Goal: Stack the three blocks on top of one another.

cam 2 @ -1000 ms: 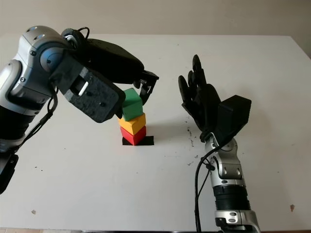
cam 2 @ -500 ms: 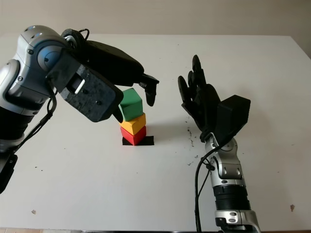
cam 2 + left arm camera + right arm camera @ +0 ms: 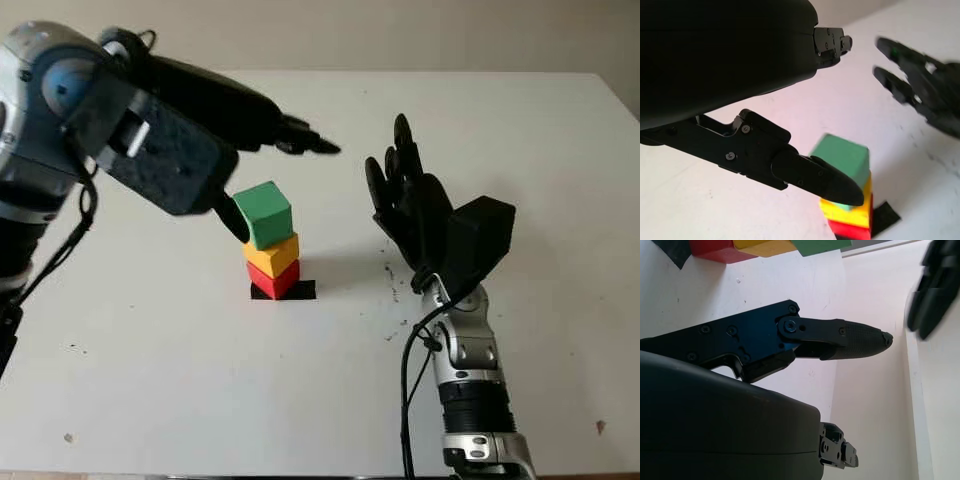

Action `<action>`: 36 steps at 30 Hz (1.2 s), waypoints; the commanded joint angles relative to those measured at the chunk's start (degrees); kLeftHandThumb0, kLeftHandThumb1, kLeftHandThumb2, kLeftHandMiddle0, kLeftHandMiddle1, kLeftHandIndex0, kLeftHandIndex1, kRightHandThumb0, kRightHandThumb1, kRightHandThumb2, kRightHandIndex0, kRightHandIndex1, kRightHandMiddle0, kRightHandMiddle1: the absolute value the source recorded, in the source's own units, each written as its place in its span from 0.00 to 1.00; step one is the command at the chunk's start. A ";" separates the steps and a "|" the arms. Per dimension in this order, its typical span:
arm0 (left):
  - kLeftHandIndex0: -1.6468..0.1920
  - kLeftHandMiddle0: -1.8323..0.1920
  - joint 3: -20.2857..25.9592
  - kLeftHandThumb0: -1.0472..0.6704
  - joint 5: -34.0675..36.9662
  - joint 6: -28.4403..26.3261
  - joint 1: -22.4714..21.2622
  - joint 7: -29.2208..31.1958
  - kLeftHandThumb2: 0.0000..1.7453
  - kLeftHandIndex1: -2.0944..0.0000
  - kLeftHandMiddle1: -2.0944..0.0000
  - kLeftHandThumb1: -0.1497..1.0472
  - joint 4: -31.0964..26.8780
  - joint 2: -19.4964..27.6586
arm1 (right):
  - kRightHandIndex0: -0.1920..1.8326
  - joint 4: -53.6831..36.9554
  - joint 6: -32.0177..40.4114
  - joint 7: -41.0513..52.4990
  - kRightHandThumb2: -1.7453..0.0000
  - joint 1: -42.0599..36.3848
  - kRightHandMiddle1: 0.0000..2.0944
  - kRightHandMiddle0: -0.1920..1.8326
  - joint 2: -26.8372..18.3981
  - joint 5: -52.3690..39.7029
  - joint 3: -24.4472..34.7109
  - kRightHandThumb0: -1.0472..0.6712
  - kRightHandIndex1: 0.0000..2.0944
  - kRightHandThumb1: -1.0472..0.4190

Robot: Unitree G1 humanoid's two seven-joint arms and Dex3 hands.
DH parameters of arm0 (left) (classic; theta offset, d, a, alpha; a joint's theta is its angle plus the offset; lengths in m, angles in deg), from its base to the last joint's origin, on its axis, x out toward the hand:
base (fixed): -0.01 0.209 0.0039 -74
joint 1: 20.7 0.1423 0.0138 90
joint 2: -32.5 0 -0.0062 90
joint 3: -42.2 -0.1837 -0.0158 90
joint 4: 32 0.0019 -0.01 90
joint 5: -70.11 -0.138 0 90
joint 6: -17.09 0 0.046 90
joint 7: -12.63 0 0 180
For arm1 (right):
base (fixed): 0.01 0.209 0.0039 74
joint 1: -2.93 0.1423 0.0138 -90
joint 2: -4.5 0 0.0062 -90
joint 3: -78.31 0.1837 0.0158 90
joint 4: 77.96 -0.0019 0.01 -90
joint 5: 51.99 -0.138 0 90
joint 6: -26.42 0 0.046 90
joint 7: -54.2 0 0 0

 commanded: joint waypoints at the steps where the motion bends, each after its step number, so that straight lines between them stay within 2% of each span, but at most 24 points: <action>1: 1.00 1.00 4.25 0.11 2.65 -2.54 0.20 -1.88 0.05 1.00 1.00 0.98 0.50 1.12 | 0.00 0.44 -0.96 0.16 0.72 0.41 0.00 0.00 -0.23 0.41 -0.18 0.18 0.00 0.00; 2: 1.00 1.00 7.09 0.10 4.36 -1.87 2.25 -4.56 0.05 1.00 1.00 0.99 0.36 1.77 | 0.00 0.59 -0.99 0.32 0.72 0.48 0.00 0.00 -0.19 0.24 -0.10 0.18 0.00 0.00; 4: 1.00 1.00 13.02 0.04 7.05 -2.26 7.54 -11.51 0.26 1.00 1.00 1.00 -0.97 1.73 | 0.00 0.75 -1.05 0.26 0.72 0.56 0.00 0.00 0.01 0.07 0.05 0.18 0.00 0.00; 6: 1.00 1.00 18.09 0.04 9.90 -1.60 12.52 -18.96 0.34 1.00 1.00 1.00 -1.88 0.11 | 0.00 0.83 -1.17 0.28 0.72 0.61 0.01 0.00 0.06 0.04 0.09 0.18 0.00 0.00; 8: 1.00 1.00 21.69 0.06 14.00 -0.98 15.64 -24.13 0.37 1.00 1.00 1.00 -1.59 -2.17 | 0.00 0.87 -1.25 0.41 0.73 0.67 0.01 0.00 -0.09 0.20 -0.01 0.18 0.00 0.00; 11: 1.00 1.00 27.46 0.12 21.67 1.13 20.34 -31.75 0.35 1.00 1.00 1.00 0.39 -7.02 | 0.00 0.26 -0.92 0.26 0.72 0.56 0.01 0.00 -0.22 0.44 -0.15 0.18 0.00 0.00; 14: 1.00 1.00 31.28 0.16 27.55 3.10 24.75 -38.30 0.34 1.00 1.00 1.00 1.05 -11.64 | 0.00 0.31 -1.20 0.08 0.72 0.60 0.01 0.00 -0.05 0.25 -0.03 0.18 0.00 0.00; 20: 1.00 1.00 32.19 0.17 31.06 10.07 33.98 -46.68 0.38 1.00 1.00 1.00 2.75 -18.03 | 0.00 0.04 -1.89 1.10 0.70 0.48 0.00 0.00 -0.27 -0.40 0.21 0.19 0.00 0.00; 22: 1.00 1.00 31.76 0.16 30.87 14.74 36.33 -49.11 0.40 1.00 1.00 1.00 6.41 -20.49 | 0.00 -0.10 -2.14 1.20 0.70 0.42 0.00 0.00 -0.38 -0.66 0.56 0.19 0.00 0.00; 28: 1.00 1.00 30.77 0.16 30.99 21.39 37.82 -53.31 0.42 1.00 1.00 1.00 15.38 -23.62 | 0.00 -0.24 -2.28 1.34 0.69 0.84 0.00 0.00 -1.15 -1.11 1.82 0.19 0.00 0.00; 32: 1.00 1.00 30.77 0.17 33.37 21.48 39.05 -54.53 0.41 1.00 1.00 1.00 17.32 -25.70 | 0.00 0.11 -2.55 1.95 0.68 1.51 0.00 0.00 -2.15 -0.97 2.17 0.20 0.00 0.00; 36: 1.00 1.00 29.78 0.17 34.36 23.57 41.92 -52.97 0.42 1.00 1.00 1.00 17.90 -26.53 | 0.00 0.39 -2.36 1.78 0.68 1.81 0.00 0.00 -2.46 -0.74 2.18 0.21 0.00 0.00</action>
